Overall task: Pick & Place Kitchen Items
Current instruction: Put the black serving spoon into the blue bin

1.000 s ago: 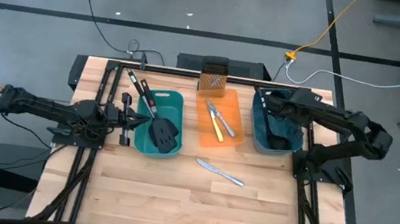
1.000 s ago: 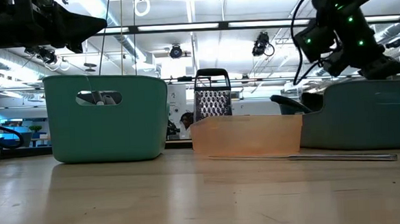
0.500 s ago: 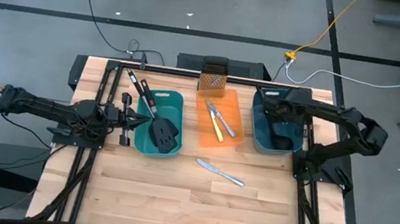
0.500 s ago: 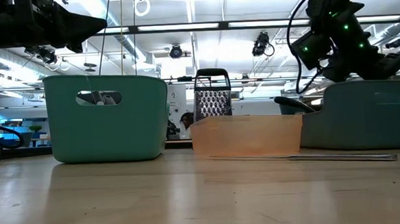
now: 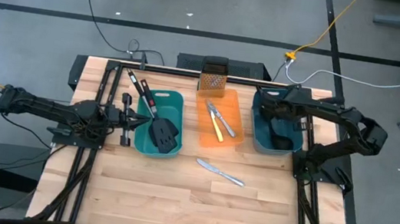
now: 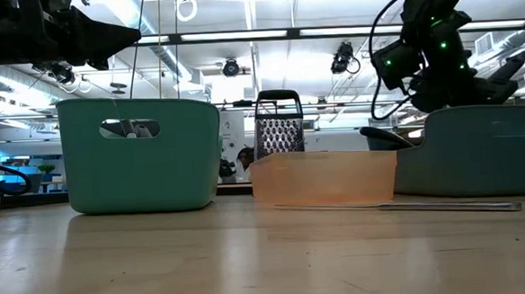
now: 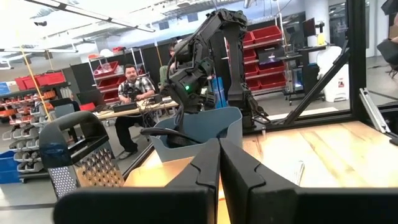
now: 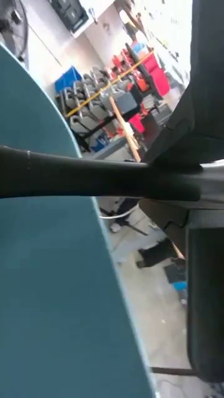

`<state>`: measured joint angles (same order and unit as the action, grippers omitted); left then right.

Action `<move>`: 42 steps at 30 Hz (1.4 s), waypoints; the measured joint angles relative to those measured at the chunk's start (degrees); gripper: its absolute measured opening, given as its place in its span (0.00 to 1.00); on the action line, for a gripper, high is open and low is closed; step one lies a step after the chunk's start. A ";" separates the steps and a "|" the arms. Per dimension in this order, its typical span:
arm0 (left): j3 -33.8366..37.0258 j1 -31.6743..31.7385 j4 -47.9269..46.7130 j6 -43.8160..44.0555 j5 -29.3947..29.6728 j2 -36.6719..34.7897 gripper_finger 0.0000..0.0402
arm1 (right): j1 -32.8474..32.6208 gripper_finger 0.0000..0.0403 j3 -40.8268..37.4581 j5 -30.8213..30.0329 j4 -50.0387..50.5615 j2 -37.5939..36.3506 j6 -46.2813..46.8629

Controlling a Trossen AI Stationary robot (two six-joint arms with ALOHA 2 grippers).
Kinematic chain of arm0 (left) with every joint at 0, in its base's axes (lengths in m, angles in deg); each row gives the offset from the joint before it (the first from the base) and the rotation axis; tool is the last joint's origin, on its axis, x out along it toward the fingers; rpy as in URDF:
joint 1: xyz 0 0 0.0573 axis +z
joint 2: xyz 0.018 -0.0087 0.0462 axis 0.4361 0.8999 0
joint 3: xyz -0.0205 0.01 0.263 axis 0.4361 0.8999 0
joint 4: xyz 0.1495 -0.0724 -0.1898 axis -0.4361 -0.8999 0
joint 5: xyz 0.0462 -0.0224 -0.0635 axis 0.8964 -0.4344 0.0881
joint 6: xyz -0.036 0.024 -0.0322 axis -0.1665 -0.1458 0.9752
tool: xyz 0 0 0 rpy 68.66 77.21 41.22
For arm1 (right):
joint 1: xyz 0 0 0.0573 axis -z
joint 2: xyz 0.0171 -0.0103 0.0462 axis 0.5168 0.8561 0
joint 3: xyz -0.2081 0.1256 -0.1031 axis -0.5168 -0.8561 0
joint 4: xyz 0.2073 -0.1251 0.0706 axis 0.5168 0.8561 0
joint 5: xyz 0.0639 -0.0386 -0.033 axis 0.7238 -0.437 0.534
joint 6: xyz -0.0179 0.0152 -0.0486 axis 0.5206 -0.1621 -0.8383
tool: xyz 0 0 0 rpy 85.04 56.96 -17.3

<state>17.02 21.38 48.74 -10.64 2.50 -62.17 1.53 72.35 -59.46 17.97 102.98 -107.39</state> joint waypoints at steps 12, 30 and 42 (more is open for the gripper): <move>0.00 0.02 0.06 -0.94 0.13 -0.02 0.04 | 0.81 0.17 0.00 10.29 -5.63 0.00 -4.03; 0.00 0.02 0.04 -0.98 0.11 0.00 0.04 | 0.79 0.26 0.00 9.70 -5.79 -0.02 0.78; 0.00 0.01 0.04 -1.01 0.11 0.00 0.04 | -0.07 0.27 0.78 6.13 -4.10 -5.12 4.91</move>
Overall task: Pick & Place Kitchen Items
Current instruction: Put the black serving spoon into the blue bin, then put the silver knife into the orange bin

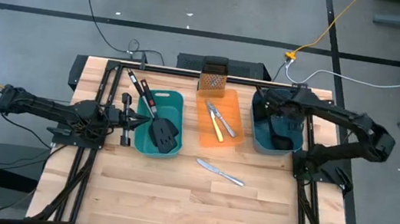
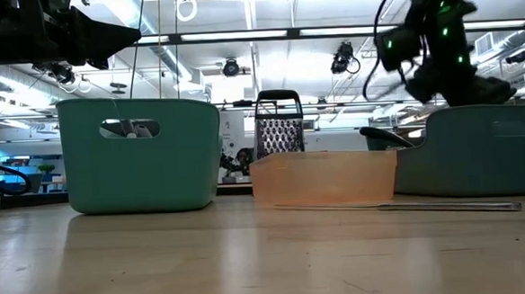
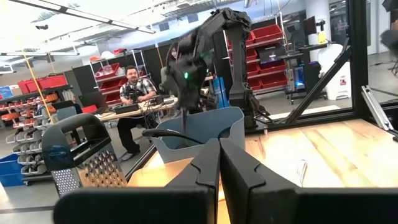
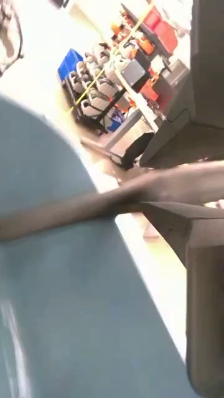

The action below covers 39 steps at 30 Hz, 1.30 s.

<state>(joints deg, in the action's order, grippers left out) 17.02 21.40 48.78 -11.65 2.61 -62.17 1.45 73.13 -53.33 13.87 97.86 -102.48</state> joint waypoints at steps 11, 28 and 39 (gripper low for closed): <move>0.00 0.01 0.02 -1.13 0.01 0.00 0.04 | -7.98 0.23 12.64 30.36 -21.53 -24.58 7.67; 0.00 0.00 0.11 -1.25 0.00 -0.02 0.04 | -12.98 0.01 -5.75 59.19 -50.74 -57.49 29.48; 0.00 0.00 0.13 -1.06 0.20 -0.02 0.04 | -12.97 0.01 -23.00 60.70 -57.05 -74.81 33.18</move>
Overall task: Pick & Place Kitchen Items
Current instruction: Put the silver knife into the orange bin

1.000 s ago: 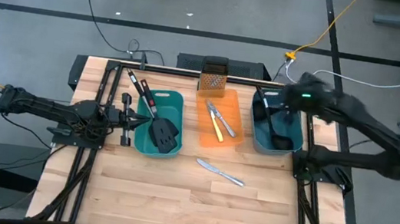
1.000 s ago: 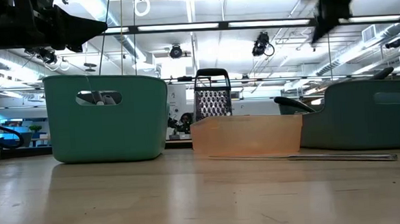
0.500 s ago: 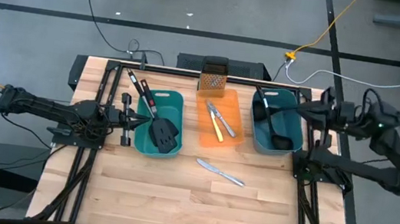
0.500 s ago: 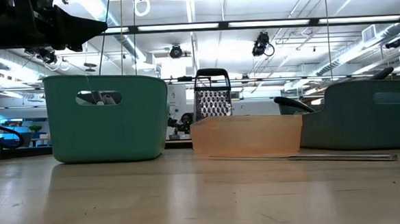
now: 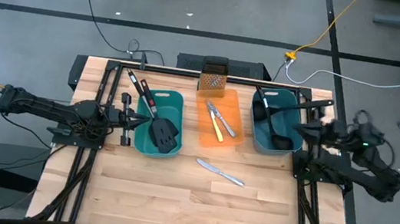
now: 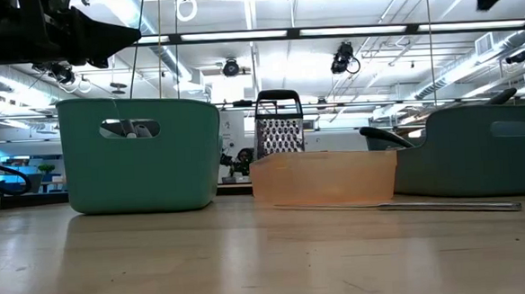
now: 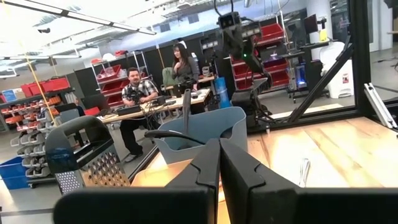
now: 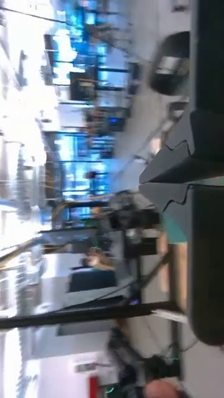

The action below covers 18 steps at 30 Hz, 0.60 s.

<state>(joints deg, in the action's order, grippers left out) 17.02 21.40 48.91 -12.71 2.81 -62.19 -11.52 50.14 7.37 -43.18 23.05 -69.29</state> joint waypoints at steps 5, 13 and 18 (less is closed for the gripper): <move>0.00 0.01 0.16 0.98 0.22 0.00 0.04 | -0.02 0.02 -3.91 2.25 -3.62 0.89 -0.03; 0.00 -0.01 1.41 2.08 1.07 -0.04 0.01 | -0.32 0.02 -5.33 4.49 -5.00 5.57 2.35; 0.00 -0.01 1.44 2.18 1.07 -0.02 0.03 | -4.29 0.02 -4.01 5.06 -7.13 15.40 2.87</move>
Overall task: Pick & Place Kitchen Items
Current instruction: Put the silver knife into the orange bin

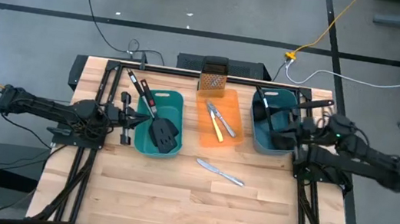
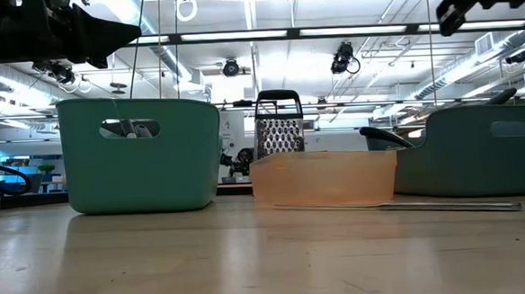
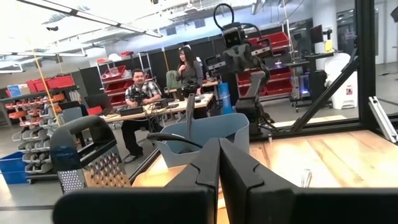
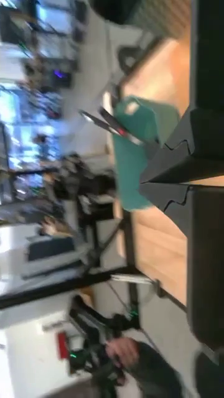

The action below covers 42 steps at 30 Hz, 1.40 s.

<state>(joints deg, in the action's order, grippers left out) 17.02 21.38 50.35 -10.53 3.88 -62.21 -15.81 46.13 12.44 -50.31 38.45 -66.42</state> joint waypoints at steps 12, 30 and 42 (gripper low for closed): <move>0.00 0.01 -0.12 -0.15 0.00 0.00 0.01 | -14.45 0.02 7.70 -14.64 0.17 14.55 -4.60; -0.02 0.01 0.07 0.06 0.00 -0.02 0.02 | -41.87 0.12 19.19 -40.72 4.75 55.16 12.27; -0.02 0.02 -0.02 3.04 -2.22 -0.02 0.02 | -43.16 0.36 23.62 -41.96 11.46 71.89 29.27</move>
<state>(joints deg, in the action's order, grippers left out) 17.00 21.40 50.33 -7.49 1.66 -62.23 -58.97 69.75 -29.52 -38.85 110.34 -37.16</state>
